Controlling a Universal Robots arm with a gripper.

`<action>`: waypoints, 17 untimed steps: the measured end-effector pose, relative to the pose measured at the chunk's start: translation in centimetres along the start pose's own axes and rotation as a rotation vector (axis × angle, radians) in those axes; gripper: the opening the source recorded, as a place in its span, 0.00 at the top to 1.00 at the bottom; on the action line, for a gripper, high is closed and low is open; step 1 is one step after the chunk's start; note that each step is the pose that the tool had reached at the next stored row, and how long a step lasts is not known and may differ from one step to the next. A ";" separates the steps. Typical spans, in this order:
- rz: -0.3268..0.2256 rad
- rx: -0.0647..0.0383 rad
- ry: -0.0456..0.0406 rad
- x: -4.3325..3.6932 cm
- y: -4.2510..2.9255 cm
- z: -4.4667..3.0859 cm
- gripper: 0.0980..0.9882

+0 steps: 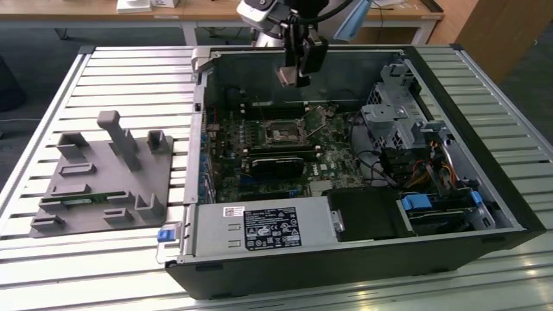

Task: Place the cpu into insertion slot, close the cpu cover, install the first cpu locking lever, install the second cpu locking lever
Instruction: 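Place the cpu into insertion slot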

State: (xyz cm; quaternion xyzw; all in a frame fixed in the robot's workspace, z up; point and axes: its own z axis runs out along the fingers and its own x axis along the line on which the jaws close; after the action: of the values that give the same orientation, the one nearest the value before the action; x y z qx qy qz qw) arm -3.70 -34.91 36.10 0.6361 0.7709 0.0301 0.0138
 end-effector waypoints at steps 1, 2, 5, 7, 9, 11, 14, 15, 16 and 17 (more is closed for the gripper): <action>0.016 0.000 -0.0013 0.00 -0.01 0.12 0.50; 0.034 0.000 -0.0025 0.00 -0.01 0.21 0.50; 0.090 -0.002 -0.0060 -0.01 -0.03 0.47 0.50; 0.116 -0.002 -0.0079 -0.01 -0.04 0.65 0.50; 0.128 -0.002 -0.0107 -0.01 -0.06 0.86 0.50; 0.134 -0.001 -0.0142 0.00 -0.07 1.04 0.50; 0.135 -0.001 -0.0173 0.02 -0.09 1.36 0.50; 0.135 -0.001 -0.0174 0.06 -0.09 1.54 0.50; 0.135 -0.001 -0.0173 0.09 -0.09 1.73 0.50; 0.135 -0.001 -0.0173 0.13 -0.10 1.92 0.50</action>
State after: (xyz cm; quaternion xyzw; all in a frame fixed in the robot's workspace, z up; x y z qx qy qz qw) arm -3.70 -34.75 34.18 0.6868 0.7262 0.0260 0.0188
